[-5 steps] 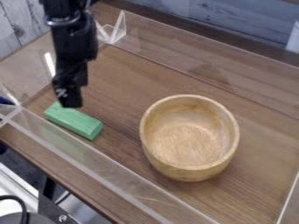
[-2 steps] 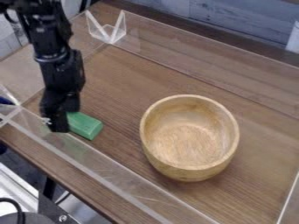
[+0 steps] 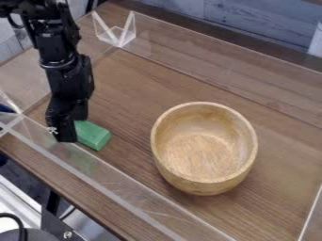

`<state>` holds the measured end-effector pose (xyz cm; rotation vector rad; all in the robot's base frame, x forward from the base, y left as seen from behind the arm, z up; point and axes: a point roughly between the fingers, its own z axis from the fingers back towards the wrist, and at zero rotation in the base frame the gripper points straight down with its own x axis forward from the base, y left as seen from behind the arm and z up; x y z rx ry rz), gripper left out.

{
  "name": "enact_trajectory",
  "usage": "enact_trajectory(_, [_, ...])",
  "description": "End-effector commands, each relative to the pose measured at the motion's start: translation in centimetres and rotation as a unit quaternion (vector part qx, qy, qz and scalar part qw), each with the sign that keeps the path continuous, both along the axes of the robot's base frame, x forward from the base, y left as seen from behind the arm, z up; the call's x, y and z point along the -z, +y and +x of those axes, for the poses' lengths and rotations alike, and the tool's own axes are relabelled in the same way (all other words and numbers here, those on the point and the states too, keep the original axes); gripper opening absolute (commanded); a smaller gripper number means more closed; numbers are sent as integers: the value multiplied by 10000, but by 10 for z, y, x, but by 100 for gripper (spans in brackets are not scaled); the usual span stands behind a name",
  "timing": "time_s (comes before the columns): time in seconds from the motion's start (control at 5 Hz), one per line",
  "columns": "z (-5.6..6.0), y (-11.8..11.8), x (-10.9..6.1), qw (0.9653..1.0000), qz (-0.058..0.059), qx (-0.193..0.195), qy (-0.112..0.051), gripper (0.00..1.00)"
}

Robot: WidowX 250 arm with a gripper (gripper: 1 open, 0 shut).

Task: Put the green block in the brown bowl

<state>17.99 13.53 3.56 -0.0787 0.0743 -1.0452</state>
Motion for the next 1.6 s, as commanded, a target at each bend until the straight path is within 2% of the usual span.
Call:
enact_trajectory(0.0, [2,-4,-1,10000,-18,52,-44,100])
enact_trajectory(1.2, [8,-23,2,9996,-233,108,-100,100])
enact_trajectory(1.4, [9,-24,10,9995,-290,119,-74,100])
